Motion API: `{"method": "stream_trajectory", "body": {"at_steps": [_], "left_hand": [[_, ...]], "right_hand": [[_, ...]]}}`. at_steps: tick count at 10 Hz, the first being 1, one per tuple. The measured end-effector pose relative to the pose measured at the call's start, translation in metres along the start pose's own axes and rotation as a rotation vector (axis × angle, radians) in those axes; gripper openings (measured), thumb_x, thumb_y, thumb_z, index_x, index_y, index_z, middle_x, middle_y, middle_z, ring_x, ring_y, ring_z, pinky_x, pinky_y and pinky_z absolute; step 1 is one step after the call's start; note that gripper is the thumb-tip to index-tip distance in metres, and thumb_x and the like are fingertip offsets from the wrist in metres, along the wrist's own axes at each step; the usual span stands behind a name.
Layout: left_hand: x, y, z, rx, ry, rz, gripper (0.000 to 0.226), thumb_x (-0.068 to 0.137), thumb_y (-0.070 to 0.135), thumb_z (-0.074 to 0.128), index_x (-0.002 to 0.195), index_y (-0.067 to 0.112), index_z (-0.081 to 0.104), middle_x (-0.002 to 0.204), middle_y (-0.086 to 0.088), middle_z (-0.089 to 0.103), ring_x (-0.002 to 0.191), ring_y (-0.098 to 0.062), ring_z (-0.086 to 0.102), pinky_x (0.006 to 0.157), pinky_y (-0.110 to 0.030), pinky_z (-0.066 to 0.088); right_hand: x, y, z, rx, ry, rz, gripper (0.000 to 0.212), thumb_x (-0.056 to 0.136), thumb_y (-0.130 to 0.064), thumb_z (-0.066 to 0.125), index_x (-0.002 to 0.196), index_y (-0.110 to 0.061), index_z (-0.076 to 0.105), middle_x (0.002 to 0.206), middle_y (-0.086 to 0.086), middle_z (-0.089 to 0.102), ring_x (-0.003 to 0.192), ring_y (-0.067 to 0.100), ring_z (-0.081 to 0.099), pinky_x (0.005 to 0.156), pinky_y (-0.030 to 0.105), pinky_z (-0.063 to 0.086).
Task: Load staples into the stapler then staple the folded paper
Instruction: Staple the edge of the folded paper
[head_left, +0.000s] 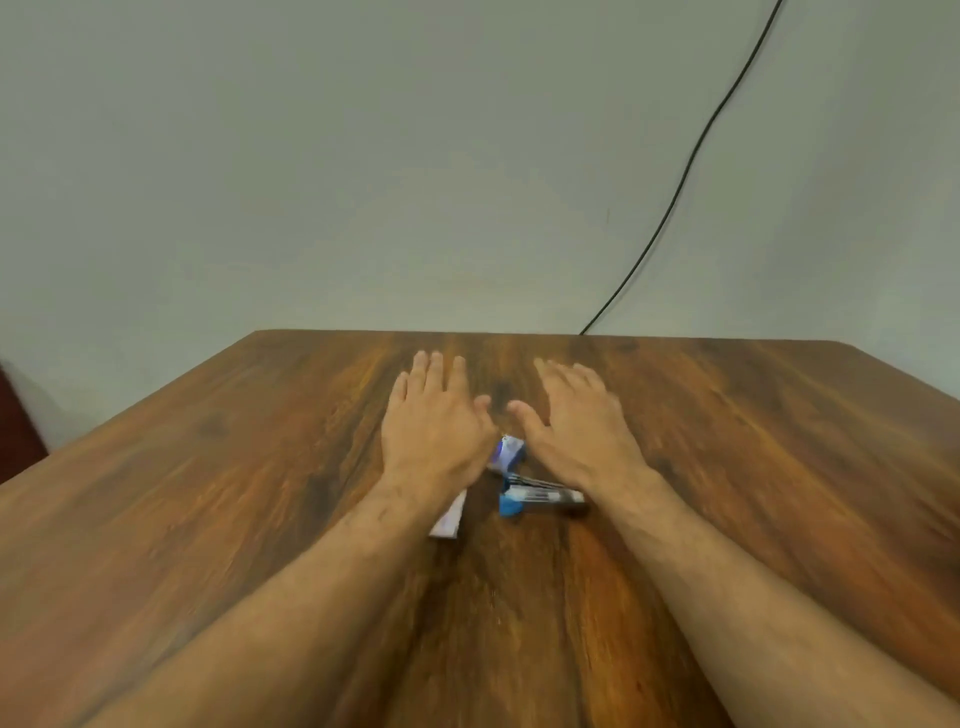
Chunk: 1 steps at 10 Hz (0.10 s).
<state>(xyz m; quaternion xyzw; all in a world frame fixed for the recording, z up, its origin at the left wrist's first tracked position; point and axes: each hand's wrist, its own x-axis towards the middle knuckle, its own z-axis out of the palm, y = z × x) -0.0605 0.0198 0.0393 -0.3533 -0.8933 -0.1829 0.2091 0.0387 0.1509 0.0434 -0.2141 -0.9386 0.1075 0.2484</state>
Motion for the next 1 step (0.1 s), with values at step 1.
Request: {"method": "stream_trajectory", "body": {"at_steps": [1], "left_hand": [[0.0716, -0.0052, -0.0059, -0.002, 0.104, 0.025, 0.073, 0.104, 0.053, 0.021, 0.161, 0.013, 0.000, 0.169, -0.010, -0.006, 0.156, -0.024, -0.010, 0.126, -0.041, -0.004]], "right_hand": [[0.0664, 0.0012, -0.0130, -0.086, 0.126, -0.035, 0.086, 0.097, -0.069, 0.021, 0.162, -0.015, 0.006, 0.171, 0.005, 0.004, 0.157, 0.032, -0.009, 0.125, 0.054, -0.002]]}}
